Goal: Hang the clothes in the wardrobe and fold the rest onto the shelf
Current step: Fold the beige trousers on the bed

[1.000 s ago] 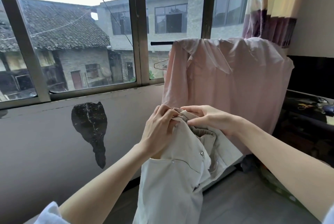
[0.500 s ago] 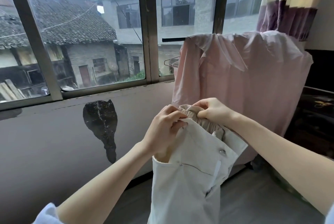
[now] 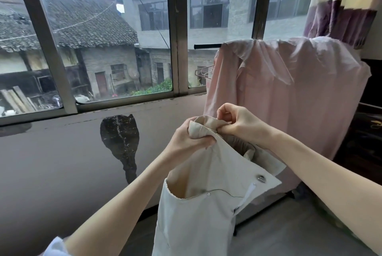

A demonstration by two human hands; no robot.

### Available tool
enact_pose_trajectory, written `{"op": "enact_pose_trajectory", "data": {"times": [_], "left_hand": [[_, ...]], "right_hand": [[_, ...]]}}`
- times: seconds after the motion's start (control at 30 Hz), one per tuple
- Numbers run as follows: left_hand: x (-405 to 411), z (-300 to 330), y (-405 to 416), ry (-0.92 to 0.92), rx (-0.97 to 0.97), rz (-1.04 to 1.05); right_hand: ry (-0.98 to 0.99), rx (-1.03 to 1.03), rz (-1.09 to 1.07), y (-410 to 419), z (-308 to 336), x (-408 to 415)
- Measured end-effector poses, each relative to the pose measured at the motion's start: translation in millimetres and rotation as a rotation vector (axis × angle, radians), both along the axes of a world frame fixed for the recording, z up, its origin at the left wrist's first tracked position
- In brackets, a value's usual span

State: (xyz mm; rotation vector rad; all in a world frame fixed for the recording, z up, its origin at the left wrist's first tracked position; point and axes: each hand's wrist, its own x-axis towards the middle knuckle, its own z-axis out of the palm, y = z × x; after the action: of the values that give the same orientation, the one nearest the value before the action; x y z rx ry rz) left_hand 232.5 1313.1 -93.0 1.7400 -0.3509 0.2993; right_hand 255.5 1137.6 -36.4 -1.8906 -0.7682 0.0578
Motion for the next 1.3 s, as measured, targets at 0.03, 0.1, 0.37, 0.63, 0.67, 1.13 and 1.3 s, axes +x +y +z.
{"op": "enact_pose_trajectory", "data": {"times": [0.03, 0.1, 0.37, 0.63, 0.67, 1.13, 1.3], "left_hand": [[1, 0, -2, -0.006, 0.017, 0.014], [2, 1, -11, -0.030, -0.004, 0.059], [18, 33, -105, -0.066, 0.081, 0.431], [20, 114, -211, -0.318, 0.189, 0.501], [16, 126, -215, -0.365, 0.254, 0.503], [-108, 106, -152, -0.197, 0.310, 0.662], [-187, 98, -132, -0.220, 0.313, 0.713]], "right_hand": [[-0.030, -0.001, -0.016, -1, -2, 0], [-0.085, 0.018, -0.046, -7, -7, 0], [-0.063, -0.513, 0.104, -130, -4, 21], [-0.403, -0.219, -0.417, -207, 30, 58], [-0.450, -0.154, -0.473, -208, 41, 60], [-0.950, 0.023, -0.264, -127, 44, -5], [-1.090, -0.084, -0.220, -87, 39, -60]]}}
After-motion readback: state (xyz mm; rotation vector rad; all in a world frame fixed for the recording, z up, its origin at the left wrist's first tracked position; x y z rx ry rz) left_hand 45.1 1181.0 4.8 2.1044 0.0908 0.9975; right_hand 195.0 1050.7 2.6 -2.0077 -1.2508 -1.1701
